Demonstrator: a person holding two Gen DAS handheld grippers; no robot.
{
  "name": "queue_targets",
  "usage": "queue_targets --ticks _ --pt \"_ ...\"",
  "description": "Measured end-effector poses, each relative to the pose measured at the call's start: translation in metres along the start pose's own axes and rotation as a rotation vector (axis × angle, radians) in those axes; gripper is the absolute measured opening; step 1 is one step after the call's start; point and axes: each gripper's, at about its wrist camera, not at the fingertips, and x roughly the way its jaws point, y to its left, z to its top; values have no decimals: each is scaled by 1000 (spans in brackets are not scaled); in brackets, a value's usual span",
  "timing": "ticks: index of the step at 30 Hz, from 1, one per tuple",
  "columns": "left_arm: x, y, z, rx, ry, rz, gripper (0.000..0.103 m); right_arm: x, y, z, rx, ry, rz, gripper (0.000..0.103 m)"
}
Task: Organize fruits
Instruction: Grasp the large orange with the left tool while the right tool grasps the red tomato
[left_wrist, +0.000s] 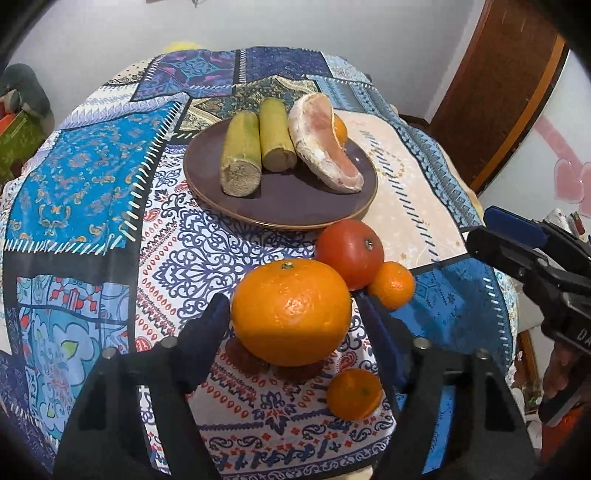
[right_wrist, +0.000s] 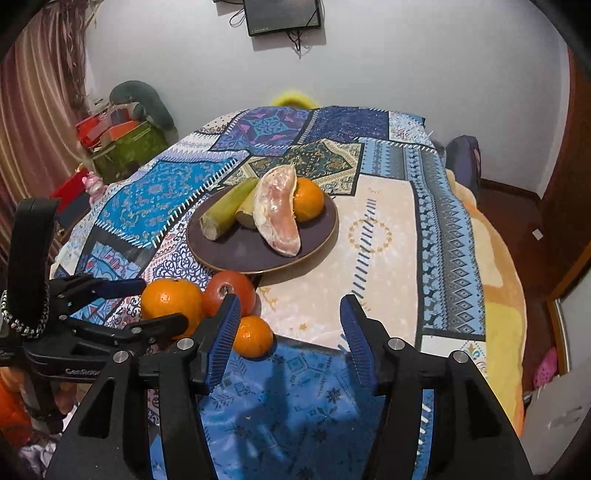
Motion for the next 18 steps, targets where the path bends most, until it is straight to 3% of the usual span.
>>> queue_targets --ticks 7,18 --pt "-3 14 4 -61 -7 -49 67 17 13 -3 -29 44 22 52" --pt "-40 57 11 -139 -114 -2 67 46 40 0 -102 104 62 52"
